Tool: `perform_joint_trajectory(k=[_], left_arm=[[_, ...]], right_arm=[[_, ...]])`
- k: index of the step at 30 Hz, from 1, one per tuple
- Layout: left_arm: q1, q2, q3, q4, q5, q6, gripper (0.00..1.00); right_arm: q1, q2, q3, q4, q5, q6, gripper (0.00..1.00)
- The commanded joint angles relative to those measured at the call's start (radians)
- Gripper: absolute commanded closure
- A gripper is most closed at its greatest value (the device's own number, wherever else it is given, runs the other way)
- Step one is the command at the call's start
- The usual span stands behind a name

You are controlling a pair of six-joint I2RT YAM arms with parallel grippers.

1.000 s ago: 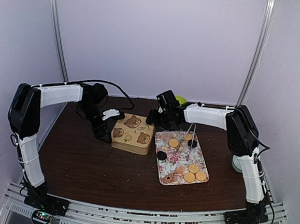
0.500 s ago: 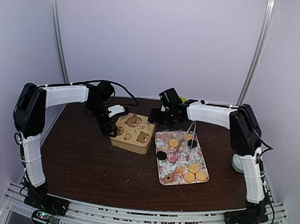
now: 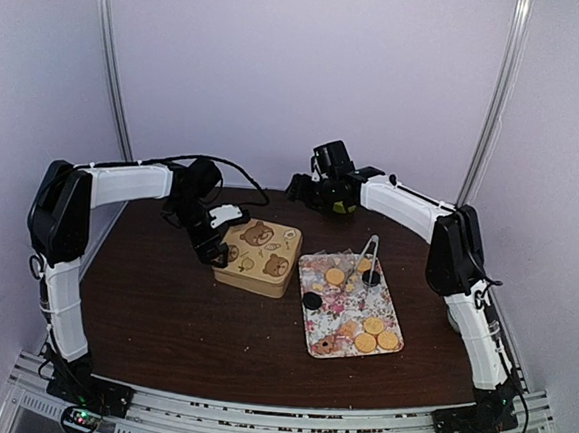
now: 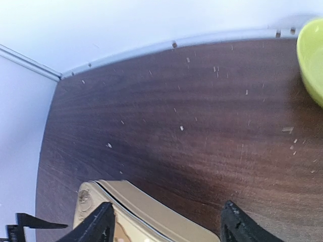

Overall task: Pack the cookies
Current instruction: Adjust the box lid on the packing box.

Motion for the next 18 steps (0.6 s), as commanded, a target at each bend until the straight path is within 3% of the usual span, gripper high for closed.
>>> perform_joint_trajectory(k=[1,7,12,18], left_arm=[[0.04,-0.063,0.014,-0.062,0.07,-0.01,0.02],[0.123,0.031,0.185,-0.166,0.222,-0.037,0.02],[0.128,0.062,0.186,-0.261,0.385,0.072,0.02],[0.133,0.102,0.134,-0.245,0.357,0.106,0.02]], right_arm=[[-0.012,0.072,0.012,-0.062,-0.068,0.048,0.3],[-0.013,0.116,0.031,-0.05,-0.137,0.082,0.29],[-0.023,0.155,0.046,-0.013,-0.306,0.129,0.28],[-0.025,0.119,-0.056,0.049,-0.376,0.126,0.28]])
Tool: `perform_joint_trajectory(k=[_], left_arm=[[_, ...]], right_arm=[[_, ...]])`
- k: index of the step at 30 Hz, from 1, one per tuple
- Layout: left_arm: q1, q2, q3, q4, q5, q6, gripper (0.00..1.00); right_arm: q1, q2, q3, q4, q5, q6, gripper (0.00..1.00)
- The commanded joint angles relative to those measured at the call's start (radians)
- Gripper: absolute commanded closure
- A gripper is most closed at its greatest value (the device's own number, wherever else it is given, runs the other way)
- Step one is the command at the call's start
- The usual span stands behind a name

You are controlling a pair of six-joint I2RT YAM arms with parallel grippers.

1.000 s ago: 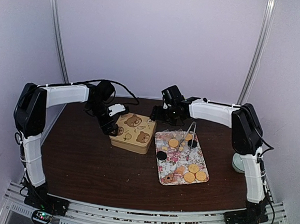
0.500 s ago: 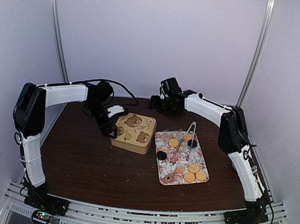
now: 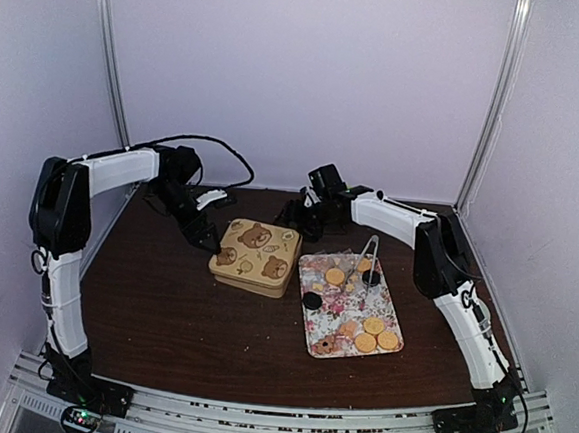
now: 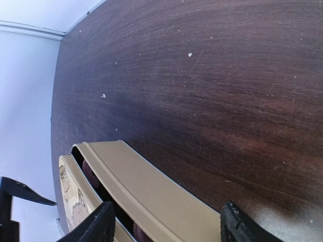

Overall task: Pack the cookies
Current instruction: Adjust the box lid on the packing box.

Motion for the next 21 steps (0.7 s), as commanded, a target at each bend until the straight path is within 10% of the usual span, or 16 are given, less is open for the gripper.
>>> perform_joint_trajectory(k=[1,21], left_arm=[[0.0,0.047,-0.018,-0.017,0.041,0.034,0.02],[0.0,0.105,-0.035,-0.009,0.056,0.035,0.02]], right_arm=[[-0.007,-0.027,-0.096,0.085,-0.088,0.022,0.28],[0.125,-0.266,-0.59,0.452,-0.201,0.133,0.35]])
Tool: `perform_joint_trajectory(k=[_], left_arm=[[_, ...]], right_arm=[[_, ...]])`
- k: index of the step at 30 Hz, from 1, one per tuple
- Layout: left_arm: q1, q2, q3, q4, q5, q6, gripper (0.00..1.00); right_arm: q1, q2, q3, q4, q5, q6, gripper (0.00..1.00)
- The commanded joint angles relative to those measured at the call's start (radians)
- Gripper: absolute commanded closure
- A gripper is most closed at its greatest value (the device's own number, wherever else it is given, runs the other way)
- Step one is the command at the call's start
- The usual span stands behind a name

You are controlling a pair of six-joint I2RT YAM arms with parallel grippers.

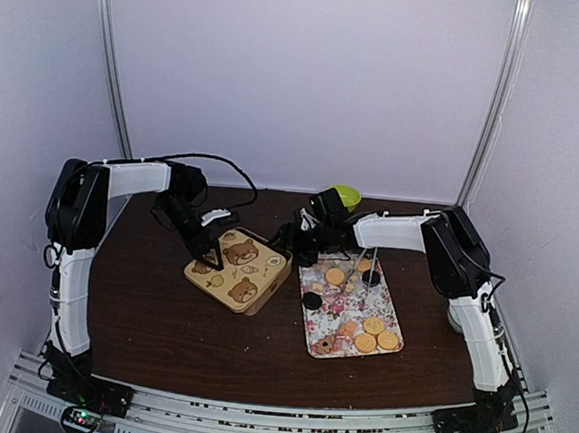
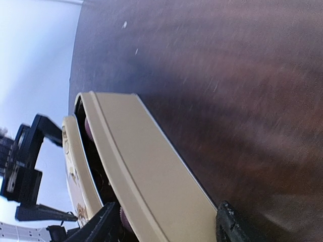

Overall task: Pack the cookies
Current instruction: Adjust the box lid on the packing box.

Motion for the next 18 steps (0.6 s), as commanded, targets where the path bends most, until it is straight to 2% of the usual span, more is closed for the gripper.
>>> perform_joint_trajectory(k=[1,8,15,18], left_arm=[[0.002,-0.017,-0.042,0.001,0.025,0.022,0.02],[-0.002,-0.02,-0.066,0.02,0.019,0.007,0.02],[-0.023,-0.021,-0.066,0.048,-0.024,-0.016,0.02],[-0.023,-0.016,-0.059,0.069,-0.061,-0.035,0.02]], right_arm=[[0.078,-0.076,-0.121,0.116,-0.058,0.055,0.35],[0.101,-0.11,-0.183,0.16,-0.028,0.082,0.3],[0.064,-0.204,-0.197,0.09,0.072,0.0,0.22],[0.07,-0.211,-0.15,0.012,0.087,-0.069,0.2]])
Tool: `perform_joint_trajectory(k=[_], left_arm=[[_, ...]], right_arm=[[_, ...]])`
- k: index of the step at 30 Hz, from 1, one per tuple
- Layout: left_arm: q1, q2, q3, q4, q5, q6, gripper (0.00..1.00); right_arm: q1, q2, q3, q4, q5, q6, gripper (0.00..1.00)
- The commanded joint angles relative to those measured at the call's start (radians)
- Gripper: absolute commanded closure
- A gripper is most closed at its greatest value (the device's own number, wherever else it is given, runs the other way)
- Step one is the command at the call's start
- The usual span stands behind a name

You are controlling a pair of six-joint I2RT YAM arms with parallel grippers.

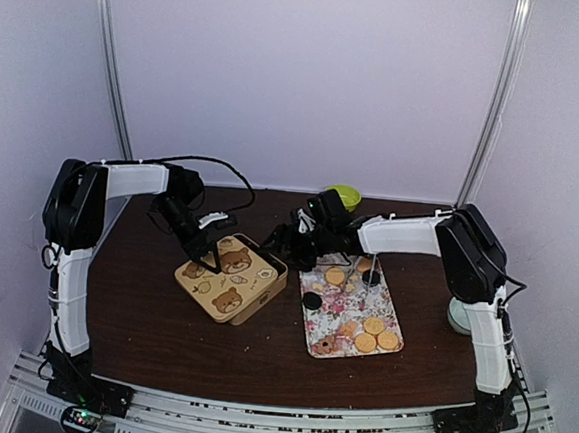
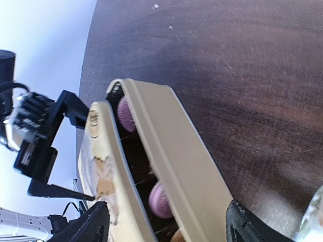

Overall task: Pack the cookies
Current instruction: Adjust the box lid on the packing box.

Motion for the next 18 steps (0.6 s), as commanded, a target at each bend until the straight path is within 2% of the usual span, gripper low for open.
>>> perform_joint_trajectory(k=[1,5,10,18], left_arm=[[-0.028,0.001,-0.004,0.082,-0.086,-0.027,0.02],[-0.029,0.022,0.034,0.082,-0.104,-0.05,0.02],[-0.041,0.034,0.062,0.082,-0.104,-0.053,0.02],[-0.058,0.059,0.103,0.082,-0.096,-0.057,0.02]], right_arm=[[0.007,-0.067,0.055,-0.113,0.051,-0.127,0.19],[0.041,-0.089,0.064,-0.236,0.157,-0.231,0.17],[0.07,-0.147,0.001,-0.293,0.307,-0.297,0.17],[0.09,-0.08,0.127,-0.395,0.345,-0.37,0.17]])
